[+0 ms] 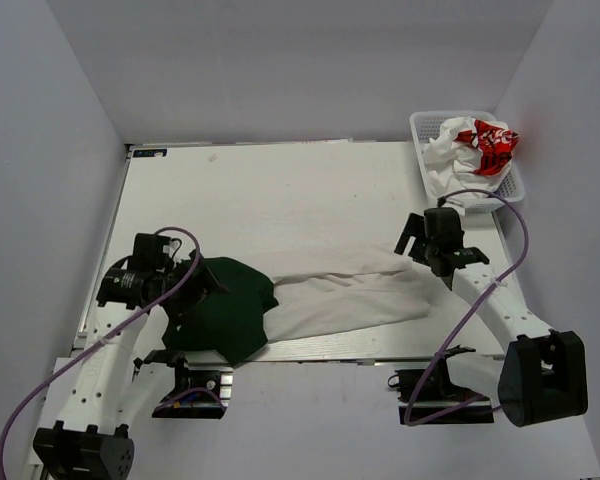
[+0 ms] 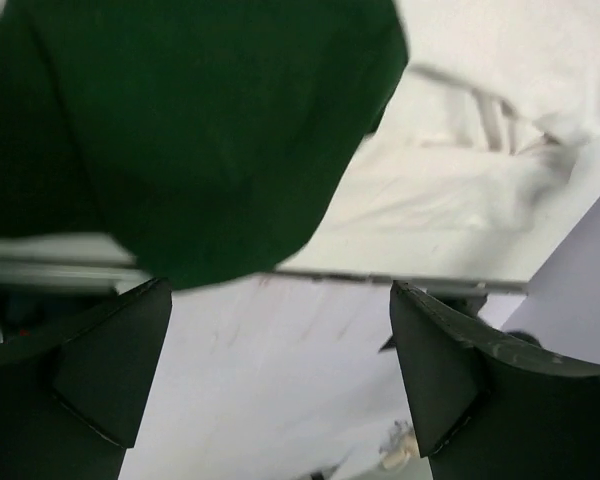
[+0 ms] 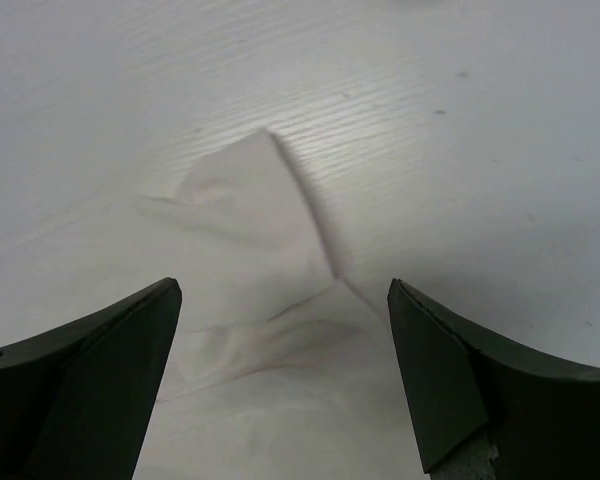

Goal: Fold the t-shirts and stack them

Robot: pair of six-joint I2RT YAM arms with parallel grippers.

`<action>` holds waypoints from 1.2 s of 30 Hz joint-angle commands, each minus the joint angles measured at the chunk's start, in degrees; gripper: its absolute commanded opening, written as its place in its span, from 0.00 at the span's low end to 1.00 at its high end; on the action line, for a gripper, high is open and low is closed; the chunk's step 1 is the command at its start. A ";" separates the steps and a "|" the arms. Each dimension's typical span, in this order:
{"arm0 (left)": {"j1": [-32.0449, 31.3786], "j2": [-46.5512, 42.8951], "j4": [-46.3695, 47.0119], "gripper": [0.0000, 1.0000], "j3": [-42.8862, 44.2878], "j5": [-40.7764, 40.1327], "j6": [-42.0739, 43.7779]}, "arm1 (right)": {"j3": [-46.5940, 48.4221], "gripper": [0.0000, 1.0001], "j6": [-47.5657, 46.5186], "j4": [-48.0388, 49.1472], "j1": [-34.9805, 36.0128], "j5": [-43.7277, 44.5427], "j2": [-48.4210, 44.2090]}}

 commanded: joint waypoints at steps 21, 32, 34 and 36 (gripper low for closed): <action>1.05 58.92 33.09 1.00 10.57 -15.65 2.55 | 4.90 0.90 -2.09 3.12 6.69 -11.90 25.05; -0.70 100.26 31.23 1.00 71.47 -12.50 8.71 | -1.60 0.90 -2.09 -2.69 11.07 -19.80 18.65; -2.28 107.25 35.09 1.00 85.98 -6.37 8.71 | -4.57 0.90 -2.79 -4.44 15.45 -24.61 15.75; -4.83 114.10 41.67 1.00 93.46 -3.45 6.26 | -5.55 0.90 -4.54 -8.20 18.19 -29.10 13.38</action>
